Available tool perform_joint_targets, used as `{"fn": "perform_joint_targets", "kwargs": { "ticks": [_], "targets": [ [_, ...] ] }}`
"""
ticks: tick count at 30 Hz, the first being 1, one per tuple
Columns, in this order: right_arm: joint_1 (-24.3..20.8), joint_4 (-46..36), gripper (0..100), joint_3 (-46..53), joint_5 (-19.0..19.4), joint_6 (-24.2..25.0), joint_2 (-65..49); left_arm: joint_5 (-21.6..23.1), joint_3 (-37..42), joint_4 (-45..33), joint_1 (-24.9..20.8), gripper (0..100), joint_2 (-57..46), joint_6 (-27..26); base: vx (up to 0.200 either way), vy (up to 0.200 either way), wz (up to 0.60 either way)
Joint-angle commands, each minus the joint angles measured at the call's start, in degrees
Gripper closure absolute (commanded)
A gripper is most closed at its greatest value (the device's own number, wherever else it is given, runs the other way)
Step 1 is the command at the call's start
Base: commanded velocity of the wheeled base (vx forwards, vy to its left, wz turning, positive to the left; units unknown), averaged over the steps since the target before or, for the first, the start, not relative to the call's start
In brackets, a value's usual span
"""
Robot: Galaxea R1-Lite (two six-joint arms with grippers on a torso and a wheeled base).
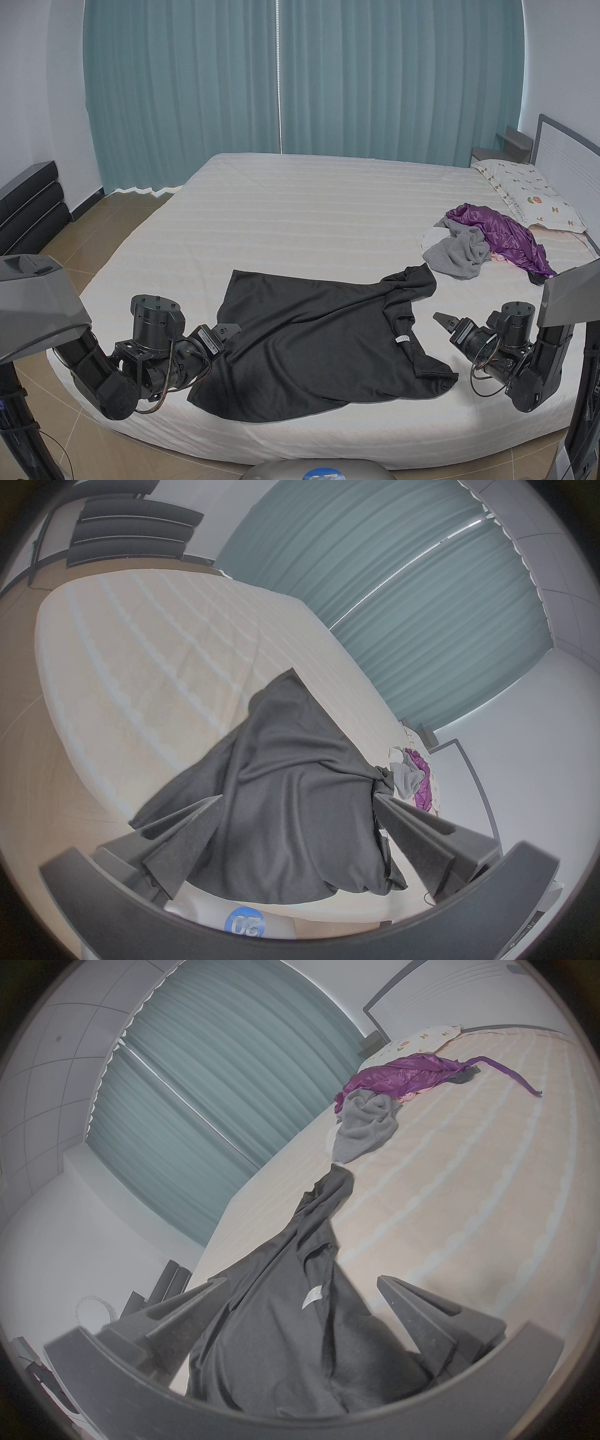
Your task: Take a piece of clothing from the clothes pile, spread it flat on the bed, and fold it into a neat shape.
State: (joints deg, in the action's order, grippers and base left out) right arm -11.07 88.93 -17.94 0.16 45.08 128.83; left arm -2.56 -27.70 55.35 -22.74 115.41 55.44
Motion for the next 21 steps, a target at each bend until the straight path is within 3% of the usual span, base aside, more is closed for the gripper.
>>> {"fn": "perform_joint_targets", "kwargs": {
  "ticks": [1, 6, 17, 21],
  "targets": [
    [-0.01, 0.01, 0, 0.01, 0.02, 0.01, 0.19, -0.25, 0.19, 0.03, -0.03, 0, 0.26, -0.07, 0.0, 0.0, 0.0],
    [-0.09, 0.01, 0, 0.37, 0.02, 0.01, 0.11, -0.78, 1.15, 0.03, 0.06, 0, 0.08, -0.34, 0.0, 0.0, 0.0],
    [-0.62, 0.01, 0, 1.25, 0.02, 0.09, 0.11, -1.92, 14.43, 0.47, 0.76, 0, 1.49, -2.88, 0.0, 0.0, 0.0],
    [-0.88, 0.01, 0, 1.33, 0.11, 0.97, 0.19, -1.66, 18.47, 4.86, 0.85, 0, 4.83, -2.97, 0.0, 0.0, 0.0]
  ]
}}
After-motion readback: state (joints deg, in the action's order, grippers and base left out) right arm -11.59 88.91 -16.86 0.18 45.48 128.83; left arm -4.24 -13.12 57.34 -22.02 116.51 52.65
